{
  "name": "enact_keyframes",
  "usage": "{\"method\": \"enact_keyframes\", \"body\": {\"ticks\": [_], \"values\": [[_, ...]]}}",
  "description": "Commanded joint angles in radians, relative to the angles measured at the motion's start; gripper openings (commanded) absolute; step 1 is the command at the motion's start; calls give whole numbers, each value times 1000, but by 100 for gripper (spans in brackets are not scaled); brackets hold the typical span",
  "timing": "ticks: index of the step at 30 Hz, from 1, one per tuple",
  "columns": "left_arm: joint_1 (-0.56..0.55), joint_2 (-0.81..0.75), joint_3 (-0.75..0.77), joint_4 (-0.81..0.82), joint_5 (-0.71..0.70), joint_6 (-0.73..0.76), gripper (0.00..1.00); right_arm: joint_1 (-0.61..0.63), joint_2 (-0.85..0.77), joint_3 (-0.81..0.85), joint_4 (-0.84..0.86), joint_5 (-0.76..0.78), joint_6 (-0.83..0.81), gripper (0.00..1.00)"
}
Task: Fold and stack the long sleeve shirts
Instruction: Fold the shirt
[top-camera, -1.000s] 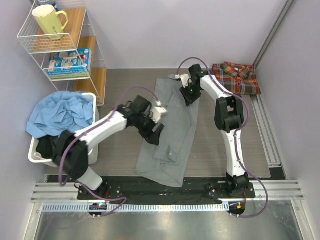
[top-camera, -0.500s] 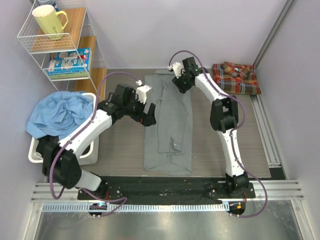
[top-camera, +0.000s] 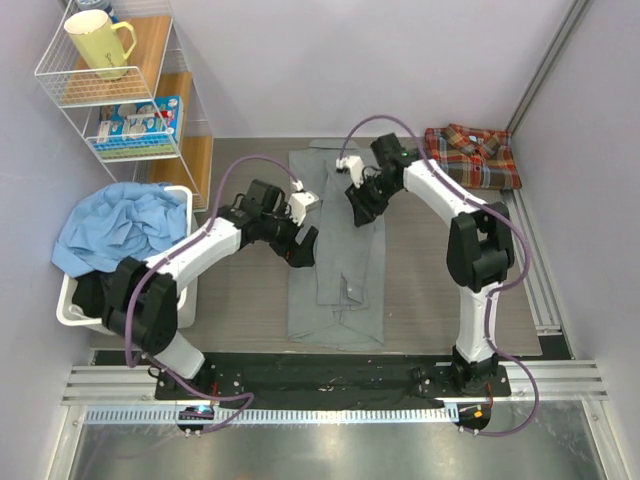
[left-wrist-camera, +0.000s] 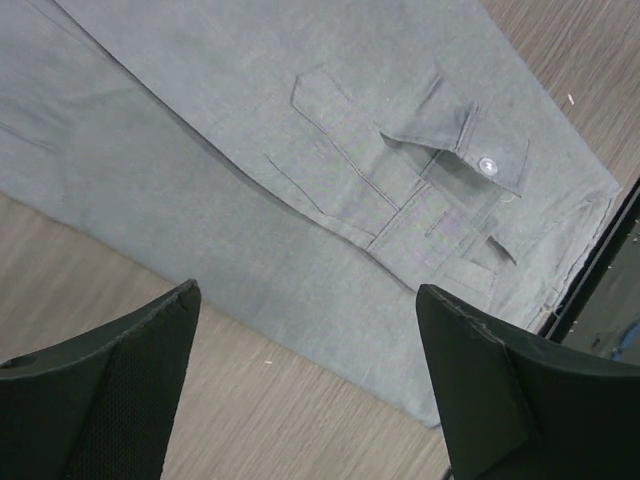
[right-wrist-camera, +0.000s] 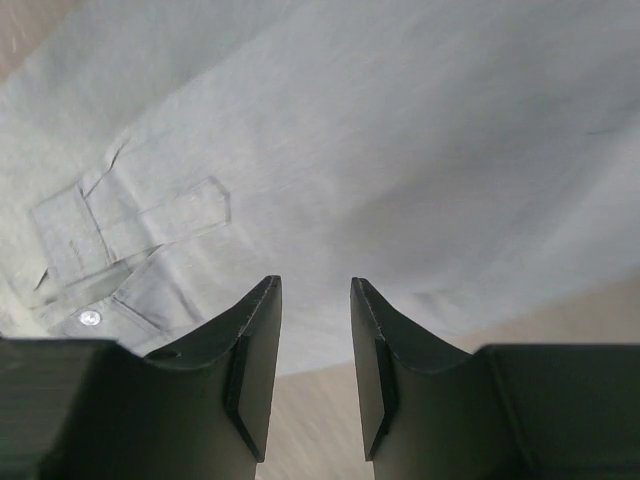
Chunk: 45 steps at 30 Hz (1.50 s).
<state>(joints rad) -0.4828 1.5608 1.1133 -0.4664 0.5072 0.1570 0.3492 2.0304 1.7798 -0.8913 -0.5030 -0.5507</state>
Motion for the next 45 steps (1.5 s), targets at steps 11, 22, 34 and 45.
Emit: {"method": "enact_keyframes", "body": {"ticks": [11,22,34,45], "values": [[52,367,154,-5,-21,-139,73,10,203,-1,69,38,58,39],[85,378,261,-38,54,-114,72,-19,298,306,-6,74,97,46],[81,-243,39,2,175,156,100,-16,-326,-117,283,-144,81,100],[-71,-401,-232,-133,185,608,100,77,-715,-782,210,-187,-540,98]]}}
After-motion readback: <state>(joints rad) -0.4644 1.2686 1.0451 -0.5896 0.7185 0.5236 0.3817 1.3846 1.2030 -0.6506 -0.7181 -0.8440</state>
